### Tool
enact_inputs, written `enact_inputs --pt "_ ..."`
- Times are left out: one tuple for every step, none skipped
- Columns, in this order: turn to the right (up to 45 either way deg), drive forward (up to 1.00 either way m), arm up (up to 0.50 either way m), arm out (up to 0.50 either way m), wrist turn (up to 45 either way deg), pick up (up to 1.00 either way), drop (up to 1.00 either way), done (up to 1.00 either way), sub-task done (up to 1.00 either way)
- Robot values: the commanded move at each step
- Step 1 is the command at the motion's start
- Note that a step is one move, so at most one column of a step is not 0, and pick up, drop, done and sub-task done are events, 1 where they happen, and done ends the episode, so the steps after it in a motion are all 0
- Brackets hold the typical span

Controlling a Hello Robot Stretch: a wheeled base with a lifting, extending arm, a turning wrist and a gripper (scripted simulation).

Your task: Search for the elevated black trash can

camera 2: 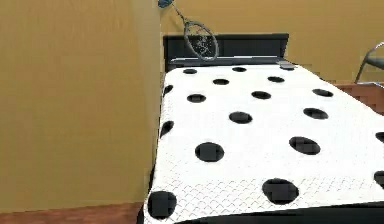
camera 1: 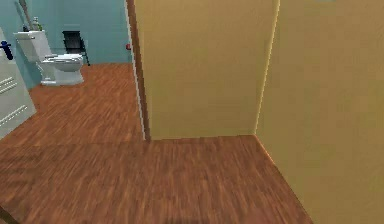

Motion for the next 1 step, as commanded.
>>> enact_inputs --pt "0.0 0.15 0.0 0.0 0.0 0.0 0.0 0.0 0.0"
